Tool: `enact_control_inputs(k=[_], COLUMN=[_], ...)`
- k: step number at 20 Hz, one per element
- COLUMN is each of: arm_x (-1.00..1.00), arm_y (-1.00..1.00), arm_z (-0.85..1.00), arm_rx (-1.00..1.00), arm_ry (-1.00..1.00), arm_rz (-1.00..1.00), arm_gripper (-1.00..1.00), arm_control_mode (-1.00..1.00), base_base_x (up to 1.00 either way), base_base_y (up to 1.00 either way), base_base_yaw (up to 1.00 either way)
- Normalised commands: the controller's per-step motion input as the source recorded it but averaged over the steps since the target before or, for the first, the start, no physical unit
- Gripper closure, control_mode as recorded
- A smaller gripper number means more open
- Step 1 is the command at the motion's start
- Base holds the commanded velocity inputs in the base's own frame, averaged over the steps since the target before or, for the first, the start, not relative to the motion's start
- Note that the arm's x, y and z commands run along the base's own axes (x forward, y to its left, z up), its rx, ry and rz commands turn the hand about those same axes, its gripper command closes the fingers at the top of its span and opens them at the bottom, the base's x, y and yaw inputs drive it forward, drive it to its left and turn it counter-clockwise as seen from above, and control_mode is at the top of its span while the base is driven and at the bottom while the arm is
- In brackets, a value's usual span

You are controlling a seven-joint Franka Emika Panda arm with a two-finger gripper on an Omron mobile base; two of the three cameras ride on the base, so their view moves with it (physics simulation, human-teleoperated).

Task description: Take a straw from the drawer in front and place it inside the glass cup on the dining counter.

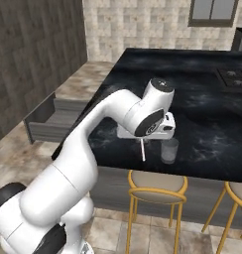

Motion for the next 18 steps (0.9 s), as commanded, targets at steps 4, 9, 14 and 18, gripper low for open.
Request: enact_control_inputs(k=[4, 9, 14, 18], arm_x=[0.3, 0.47, 0.48, 0.36], arm_y=[-0.2, 0.04, 0.06, 0.04], arm_z=[0.17, 0.0, -0.05, -0.26], arm_rx=[0.26, 0.17, 0.09, 0.0], arm_ry=[-0.13, -0.22, -0.21, -0.19], arm_rz=[0.0, 0.0, 0.0, 0.0], arm_gripper=[1.0, 1.0, 1.0, 1.0], arm_control_mode=[-1.0, -1.0, -1.0, -1.0], base_base_x=[0.0, 0.0, 0.0, 0.0], base_base_y=[0.0, 0.0, 0.0, 0.0], base_base_yaw=[0.0, 0.0, 0.0, 0.0])
